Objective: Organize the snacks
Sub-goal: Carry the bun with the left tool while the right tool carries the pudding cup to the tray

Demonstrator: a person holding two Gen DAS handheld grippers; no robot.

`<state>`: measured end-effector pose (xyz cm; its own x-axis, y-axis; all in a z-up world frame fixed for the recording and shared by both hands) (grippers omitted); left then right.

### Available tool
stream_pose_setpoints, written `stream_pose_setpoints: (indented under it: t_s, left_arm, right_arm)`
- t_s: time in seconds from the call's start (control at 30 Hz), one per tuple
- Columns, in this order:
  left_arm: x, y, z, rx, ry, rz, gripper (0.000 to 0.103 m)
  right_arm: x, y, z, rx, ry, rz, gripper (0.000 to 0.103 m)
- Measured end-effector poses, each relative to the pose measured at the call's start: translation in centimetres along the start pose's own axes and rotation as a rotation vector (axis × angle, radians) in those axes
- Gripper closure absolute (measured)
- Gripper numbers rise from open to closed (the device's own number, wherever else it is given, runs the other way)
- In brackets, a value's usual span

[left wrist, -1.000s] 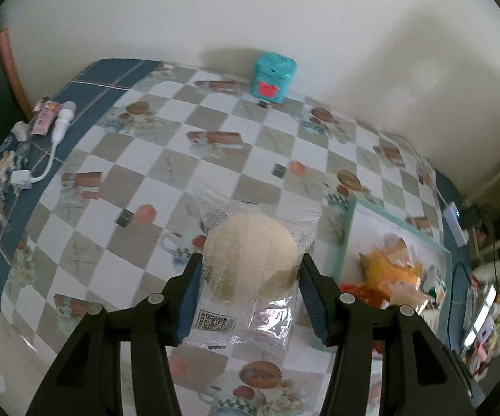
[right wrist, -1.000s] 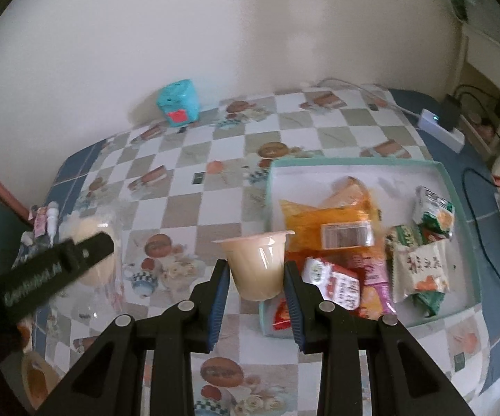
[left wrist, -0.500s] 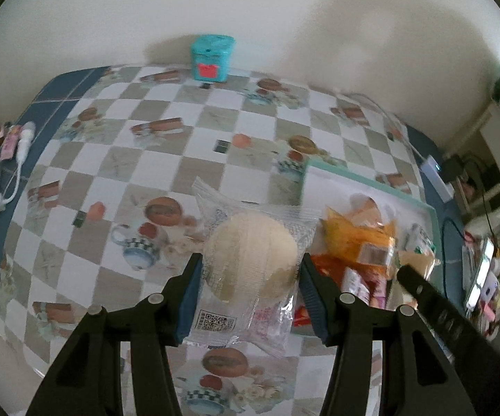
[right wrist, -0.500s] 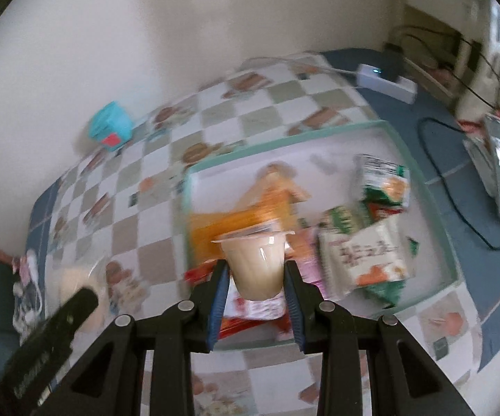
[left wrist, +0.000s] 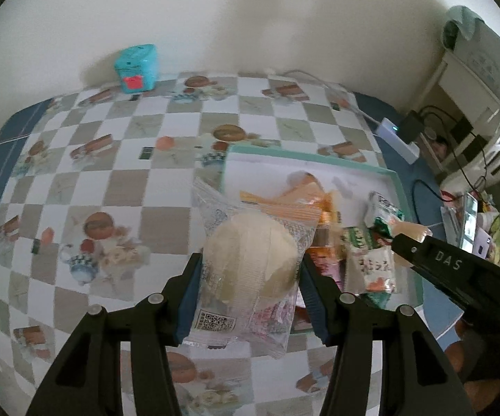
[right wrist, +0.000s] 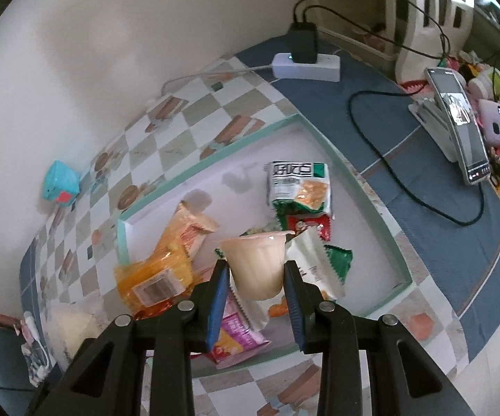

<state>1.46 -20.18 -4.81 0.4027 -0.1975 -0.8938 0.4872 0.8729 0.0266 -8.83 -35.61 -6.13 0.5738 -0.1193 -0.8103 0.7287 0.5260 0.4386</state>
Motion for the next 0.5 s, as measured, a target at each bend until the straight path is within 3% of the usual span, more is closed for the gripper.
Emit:
stream_pose_setpoints:
  t_s: [0.2,0.5]
  left_arm:
    - [0.1,-3.9,0.2,0.068,-0.006,-0.050,0.047]
    - [1.9,-7.8,1.0,0.137,-0.015,-0.055,0.047]
  right_arm:
    - [0.8,-1.6,0.5,0.029,0.023,-0.009,0.069]
    - [1.6,-3.1,1.0,0.054,0.039,-0.013,0.068]
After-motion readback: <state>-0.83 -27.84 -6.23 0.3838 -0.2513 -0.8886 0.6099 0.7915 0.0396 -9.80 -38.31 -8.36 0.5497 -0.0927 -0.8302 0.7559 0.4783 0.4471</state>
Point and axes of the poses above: each gripper's, at about its wrist camera, not at the fingertips, and x roughly the way its jaws point, y to its left, z to its top, the point moved 8 cm from there along x, roughly the way its jaws point, and after that the axes turned 14 degrees about z, right-handed, at the moved point
